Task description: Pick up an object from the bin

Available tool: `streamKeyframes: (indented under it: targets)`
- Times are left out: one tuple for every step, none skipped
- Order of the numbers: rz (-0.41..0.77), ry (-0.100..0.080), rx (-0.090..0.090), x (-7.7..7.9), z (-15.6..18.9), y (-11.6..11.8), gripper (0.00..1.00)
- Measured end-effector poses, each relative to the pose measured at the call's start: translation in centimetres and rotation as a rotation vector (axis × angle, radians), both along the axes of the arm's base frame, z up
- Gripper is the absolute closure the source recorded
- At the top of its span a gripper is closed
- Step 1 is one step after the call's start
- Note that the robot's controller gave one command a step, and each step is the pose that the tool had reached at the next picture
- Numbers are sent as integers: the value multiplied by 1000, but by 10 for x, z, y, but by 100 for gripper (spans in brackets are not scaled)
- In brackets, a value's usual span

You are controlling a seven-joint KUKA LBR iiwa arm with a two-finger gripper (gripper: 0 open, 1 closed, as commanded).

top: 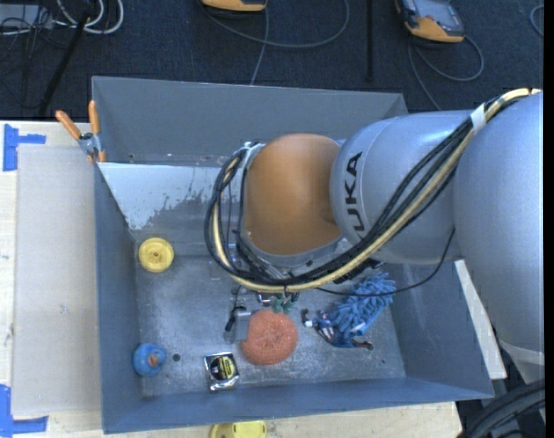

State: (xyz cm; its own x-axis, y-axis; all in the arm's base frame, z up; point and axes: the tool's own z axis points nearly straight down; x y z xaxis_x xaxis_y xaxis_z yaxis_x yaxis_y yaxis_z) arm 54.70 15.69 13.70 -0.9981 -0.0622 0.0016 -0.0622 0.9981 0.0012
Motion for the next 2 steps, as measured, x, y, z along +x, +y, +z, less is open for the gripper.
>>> streamKeyframes:
  targets:
    - [-23, 0, -2, -17, -7, -21, 0]
    - [79, -1, -1, -13, -38, -51, 0]
